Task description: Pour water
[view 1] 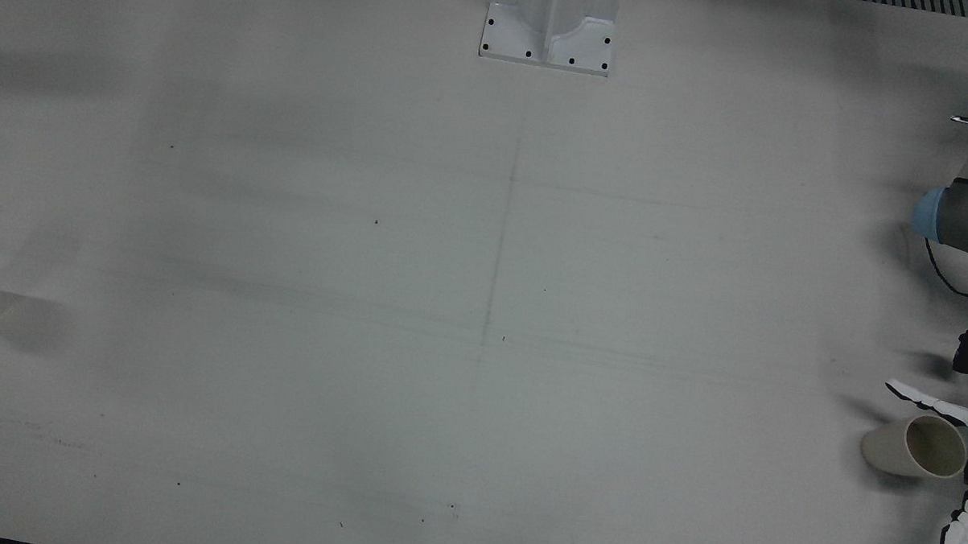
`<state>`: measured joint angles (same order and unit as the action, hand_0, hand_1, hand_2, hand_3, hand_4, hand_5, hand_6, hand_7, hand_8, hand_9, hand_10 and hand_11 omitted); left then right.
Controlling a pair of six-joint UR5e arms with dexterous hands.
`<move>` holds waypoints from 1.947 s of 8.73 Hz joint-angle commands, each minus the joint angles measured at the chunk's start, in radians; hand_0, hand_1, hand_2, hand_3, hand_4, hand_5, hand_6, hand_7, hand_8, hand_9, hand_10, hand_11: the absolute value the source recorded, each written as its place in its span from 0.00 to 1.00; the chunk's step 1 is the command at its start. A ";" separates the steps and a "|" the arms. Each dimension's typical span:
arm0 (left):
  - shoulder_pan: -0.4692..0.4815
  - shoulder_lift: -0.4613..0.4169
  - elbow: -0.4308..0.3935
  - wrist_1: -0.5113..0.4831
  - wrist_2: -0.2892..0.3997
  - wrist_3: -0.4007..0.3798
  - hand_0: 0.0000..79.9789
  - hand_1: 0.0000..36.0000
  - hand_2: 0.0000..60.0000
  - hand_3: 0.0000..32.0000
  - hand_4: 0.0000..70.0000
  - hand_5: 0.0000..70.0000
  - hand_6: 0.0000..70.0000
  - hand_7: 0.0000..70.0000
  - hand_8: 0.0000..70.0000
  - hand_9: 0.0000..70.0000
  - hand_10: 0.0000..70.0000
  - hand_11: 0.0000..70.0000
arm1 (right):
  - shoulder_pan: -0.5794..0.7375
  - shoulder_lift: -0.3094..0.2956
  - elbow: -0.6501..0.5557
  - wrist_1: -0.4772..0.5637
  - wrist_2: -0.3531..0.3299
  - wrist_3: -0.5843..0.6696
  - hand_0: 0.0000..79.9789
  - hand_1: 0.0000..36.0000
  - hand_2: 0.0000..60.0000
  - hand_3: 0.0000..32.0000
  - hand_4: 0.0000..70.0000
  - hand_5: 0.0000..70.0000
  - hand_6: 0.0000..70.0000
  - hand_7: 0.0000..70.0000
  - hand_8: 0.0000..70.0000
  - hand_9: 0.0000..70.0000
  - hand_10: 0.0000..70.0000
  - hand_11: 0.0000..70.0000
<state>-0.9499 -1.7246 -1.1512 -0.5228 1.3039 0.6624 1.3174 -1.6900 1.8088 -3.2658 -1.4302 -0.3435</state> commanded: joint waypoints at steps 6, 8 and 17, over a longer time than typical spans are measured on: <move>-0.001 -0.006 -0.001 0.023 0.000 0.000 0.62 0.32 0.09 0.00 0.41 0.62 0.06 0.07 0.01 0.01 0.03 0.06 | 0.002 -0.003 -0.005 0.002 -0.001 -0.002 0.63 0.49 0.06 0.00 0.00 0.20 0.01 0.08 0.00 0.04 0.00 0.03; -0.001 -0.006 -0.001 0.024 0.000 0.000 0.62 0.33 0.10 0.00 0.43 0.67 0.06 0.07 0.01 0.02 0.03 0.06 | 0.002 -0.008 -0.003 0.002 -0.001 0.000 0.63 0.49 0.06 0.00 0.00 0.20 0.01 0.07 0.00 0.03 0.00 0.03; -0.001 -0.006 -0.005 0.029 -0.002 0.000 0.56 0.95 1.00 0.00 0.48 0.71 0.09 0.09 0.02 0.03 0.04 0.09 | 0.003 -0.008 -0.002 0.002 -0.003 0.000 0.63 0.48 0.05 0.00 0.00 0.19 0.00 0.04 0.00 0.02 0.00 0.02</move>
<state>-0.9502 -1.7303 -1.1532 -0.4947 1.3028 0.6627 1.3207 -1.6981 1.8065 -3.2643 -1.4327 -0.3436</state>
